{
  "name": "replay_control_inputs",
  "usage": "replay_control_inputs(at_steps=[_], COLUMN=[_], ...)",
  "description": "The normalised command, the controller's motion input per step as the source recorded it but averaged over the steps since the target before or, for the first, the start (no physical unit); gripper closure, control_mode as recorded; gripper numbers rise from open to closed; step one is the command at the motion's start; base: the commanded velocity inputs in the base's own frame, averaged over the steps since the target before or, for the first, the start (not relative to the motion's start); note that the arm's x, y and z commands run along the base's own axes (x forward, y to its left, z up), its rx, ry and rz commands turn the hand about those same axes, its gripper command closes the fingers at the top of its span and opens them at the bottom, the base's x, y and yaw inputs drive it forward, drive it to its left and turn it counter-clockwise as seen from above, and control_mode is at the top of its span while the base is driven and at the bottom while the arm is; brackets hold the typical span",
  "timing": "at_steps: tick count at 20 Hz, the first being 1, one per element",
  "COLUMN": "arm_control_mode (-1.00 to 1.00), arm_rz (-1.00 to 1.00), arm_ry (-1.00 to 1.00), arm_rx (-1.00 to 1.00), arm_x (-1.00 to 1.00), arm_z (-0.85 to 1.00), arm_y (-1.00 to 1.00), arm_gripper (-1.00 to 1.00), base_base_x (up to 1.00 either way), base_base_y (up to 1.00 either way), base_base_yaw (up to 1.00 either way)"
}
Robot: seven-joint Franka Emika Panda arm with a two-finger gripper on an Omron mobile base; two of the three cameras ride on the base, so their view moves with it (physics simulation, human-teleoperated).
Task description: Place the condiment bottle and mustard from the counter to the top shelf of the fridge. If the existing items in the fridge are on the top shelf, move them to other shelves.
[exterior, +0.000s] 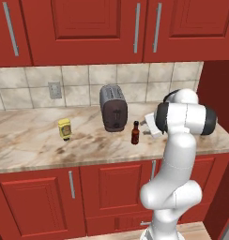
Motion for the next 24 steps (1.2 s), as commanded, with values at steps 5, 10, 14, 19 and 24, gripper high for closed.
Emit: replay_control_inputs(at_steps=[5, 10, 14, 19, 24], arm_control_mode=[-1.00, -1.00, -1.00, -1.00, -1.00], arm_rz=[0.00, 0.00, 0.00, 0.00, 0.00], arm_ry=[0.00, 0.00, 0.00, 0.00, 0.00], arm_rx=[0.01, 0.01, 0.01, 0.00, 0.00], arm_x=[0.00, 0.02, 0.11, 0.10, 0.06], arm_z=[-0.04, 0.00, 0.00, 0.00, 0.00], arm_y=[0.05, 0.06, 0.11, 0.06, 0.04], arm_gripper=[-1.00, -1.00, -1.00, -1.00, -1.00], base_base_x=[0.00, 0.00, 0.00, 0.00, 0.00], base_base_y=[0.00, 0.00, 0.00, 0.00, 0.00], base_base_yaw=[0.00, 0.00, 0.00, 0.00, 0.00])
